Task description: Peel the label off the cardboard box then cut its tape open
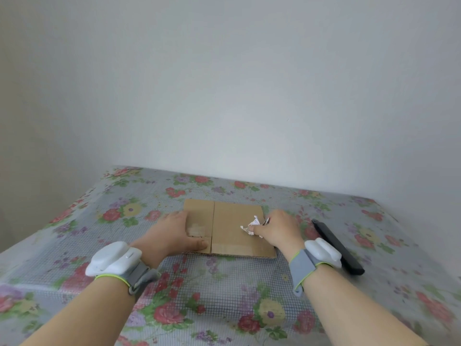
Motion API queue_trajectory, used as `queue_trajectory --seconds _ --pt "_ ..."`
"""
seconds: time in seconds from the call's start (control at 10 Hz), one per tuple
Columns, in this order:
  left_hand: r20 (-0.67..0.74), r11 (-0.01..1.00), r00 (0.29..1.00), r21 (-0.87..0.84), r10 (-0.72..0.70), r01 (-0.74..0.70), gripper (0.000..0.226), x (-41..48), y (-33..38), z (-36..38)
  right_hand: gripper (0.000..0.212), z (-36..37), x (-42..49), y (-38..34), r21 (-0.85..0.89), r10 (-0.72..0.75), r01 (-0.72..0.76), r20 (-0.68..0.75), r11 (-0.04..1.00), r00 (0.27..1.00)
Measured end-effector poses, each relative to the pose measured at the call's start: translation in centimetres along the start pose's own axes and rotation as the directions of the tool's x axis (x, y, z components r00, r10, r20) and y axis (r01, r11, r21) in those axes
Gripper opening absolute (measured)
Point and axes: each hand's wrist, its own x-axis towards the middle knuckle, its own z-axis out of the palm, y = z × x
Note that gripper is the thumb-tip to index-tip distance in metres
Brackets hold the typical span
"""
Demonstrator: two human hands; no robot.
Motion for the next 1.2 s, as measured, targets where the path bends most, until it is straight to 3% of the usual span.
queue_trajectory --seconds 0.1,0.2,0.3,0.4,0.6,0.7,0.8,1.0,1.2 --pt "-0.02 0.992 1.0 -0.127 0.009 -0.012 0.095 -0.3 0.3 -0.1 0.055 -0.2 0.2 -0.1 0.174 0.026 -0.04 0.079 0.984 0.996" --pt "-0.114 0.933 0.991 -0.359 -0.07 0.024 0.085 -0.3 0.5 -0.4 0.027 -0.7 0.1 -0.3 0.571 0.122 -0.244 0.243 0.784 0.962" --pt "-0.188 0.816 0.968 -0.577 -0.164 0.026 0.07 -0.3 0.5 -0.8 0.028 -0.9 -0.3 -0.7 0.742 0.119 -0.382 0.383 0.551 0.916" --pt "-0.246 0.728 0.961 -0.681 -0.126 -0.079 0.058 -0.4 1.5 -1.2 0.01 -2.1 -0.4 -0.3 0.797 0.091 -0.348 0.351 0.494 0.932" --pt "-0.385 0.58 0.919 -0.77 -0.088 -0.267 0.049 -1.0 7.0 -1.8 0.008 -6.1 -1.1 3.9 0.871 0.105 -0.235 0.21 0.432 0.972" --pt "-0.42 0.605 0.907 -0.725 -0.013 -0.328 0.045 -1.7 11.2 -0.8 0.019 -9.1 -2.3 7.5 0.897 0.167 -0.184 0.126 0.402 0.978" --pt "-0.476 0.694 0.873 -0.594 0.105 -0.407 0.043 -2.7 16.4 1.0 0.023 -12.2 -4.2 12.4 0.919 0.232 -0.091 -0.001 0.383 0.973" --pt "-0.558 0.678 0.746 -0.392 0.362 -0.622 0.039 -5.5 28.1 5.4 0.016 -18.5 -11.2 21.4 0.966 0.45 0.018 -0.136 0.256 0.883" --pt "-0.463 0.556 0.573 -0.19 0.677 -0.809 0.041 -9.8 38.4 12.4 0.016 -23.1 -21.0 31.9 0.95 0.748 0.164 -0.31 0.265 0.587"
